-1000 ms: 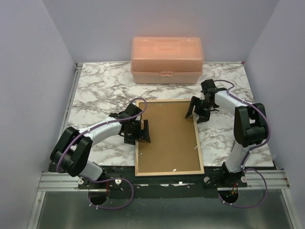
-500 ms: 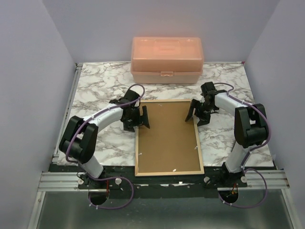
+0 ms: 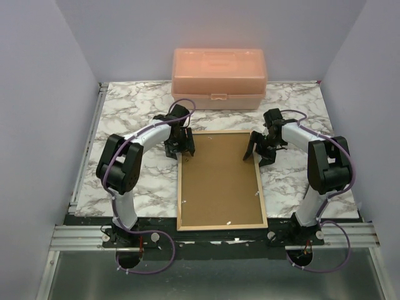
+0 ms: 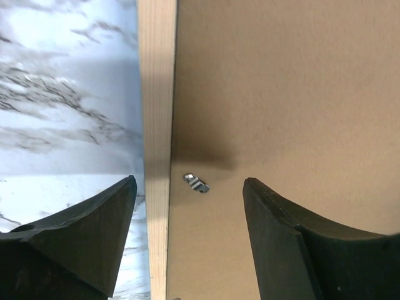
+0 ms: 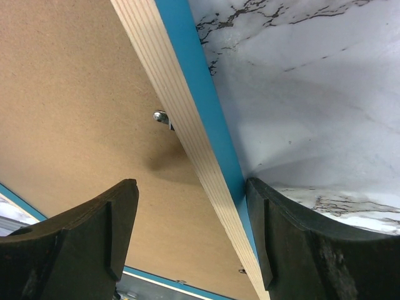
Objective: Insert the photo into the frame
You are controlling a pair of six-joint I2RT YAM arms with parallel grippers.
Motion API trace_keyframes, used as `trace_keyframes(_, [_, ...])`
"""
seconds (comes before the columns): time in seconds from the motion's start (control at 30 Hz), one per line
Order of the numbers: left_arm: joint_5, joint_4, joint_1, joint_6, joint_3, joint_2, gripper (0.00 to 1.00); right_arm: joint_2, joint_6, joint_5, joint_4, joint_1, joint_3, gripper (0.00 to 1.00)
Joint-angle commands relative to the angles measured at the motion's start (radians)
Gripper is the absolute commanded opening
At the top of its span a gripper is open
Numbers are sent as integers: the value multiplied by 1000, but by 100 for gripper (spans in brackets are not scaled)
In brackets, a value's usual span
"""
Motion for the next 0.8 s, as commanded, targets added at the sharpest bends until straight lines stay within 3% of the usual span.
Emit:
trace_keyframes(0.0, [-87,-60,6,-7,62,49,69,1,-15,-32,12,5,-39,76])
trace_keyframes(0.37, [-88,-36,6,11,17,71,57,17,-17,-36,19,4,-37,76])
trace_keyframes(0.43, [-89,-30,6,13,2,68,49,19,-18,-37,20,4,-37,76])
trace_keyframes(0.53, [-85,-26,6,20,-14,70,21,20,-18,-36,21,3,-37,76])
trace_keyframes(0.63, [-75,-17,5,25,-29,63,1,18,-17,-37,22,4,-40,76])
trace_keyframes(0.77, [-65,-6,4,34,-46,38,0,16,-12,-39,23,4,-40,76])
